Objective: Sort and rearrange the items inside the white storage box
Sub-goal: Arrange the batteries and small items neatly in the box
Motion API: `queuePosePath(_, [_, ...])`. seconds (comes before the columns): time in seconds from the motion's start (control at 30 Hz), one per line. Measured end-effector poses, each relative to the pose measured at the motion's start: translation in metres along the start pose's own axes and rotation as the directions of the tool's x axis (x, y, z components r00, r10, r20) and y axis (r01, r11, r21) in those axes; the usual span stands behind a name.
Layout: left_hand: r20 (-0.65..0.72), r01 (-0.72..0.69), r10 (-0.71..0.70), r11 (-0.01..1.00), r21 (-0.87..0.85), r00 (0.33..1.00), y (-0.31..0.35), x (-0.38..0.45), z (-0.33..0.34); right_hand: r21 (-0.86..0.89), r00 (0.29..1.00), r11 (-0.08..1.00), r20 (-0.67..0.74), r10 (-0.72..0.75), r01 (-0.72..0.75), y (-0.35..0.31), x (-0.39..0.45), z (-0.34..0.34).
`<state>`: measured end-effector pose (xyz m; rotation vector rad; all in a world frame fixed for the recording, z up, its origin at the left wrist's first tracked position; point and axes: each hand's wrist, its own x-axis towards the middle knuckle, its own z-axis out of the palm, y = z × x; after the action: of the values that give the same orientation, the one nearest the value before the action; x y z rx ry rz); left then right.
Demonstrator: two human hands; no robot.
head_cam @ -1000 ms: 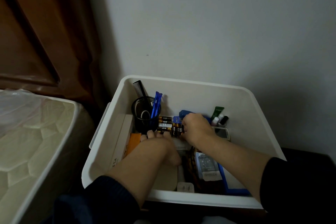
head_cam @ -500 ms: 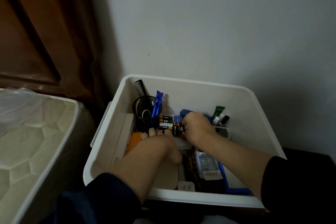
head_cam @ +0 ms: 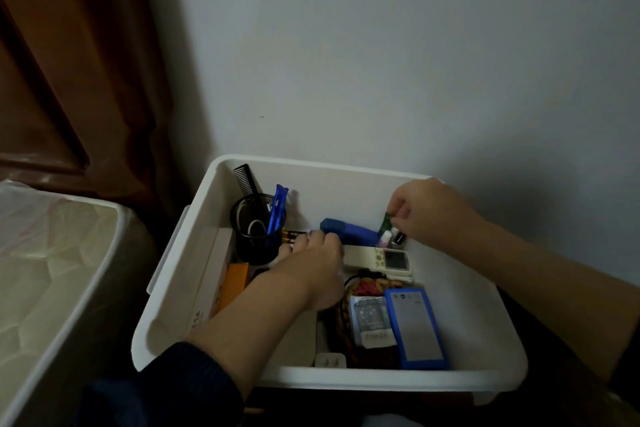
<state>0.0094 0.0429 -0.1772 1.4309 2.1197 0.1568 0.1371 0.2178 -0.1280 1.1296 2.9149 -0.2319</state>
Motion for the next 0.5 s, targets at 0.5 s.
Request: queuePosePath(0.5, [0.099, -0.030, 0.021, 0.995, 0.092, 0.995, 0.004, 0.025, 0.017, -0.495, 0.809, 0.766, 0.585, -0.056, 0.411, -0.026, -0.022, 0.017])
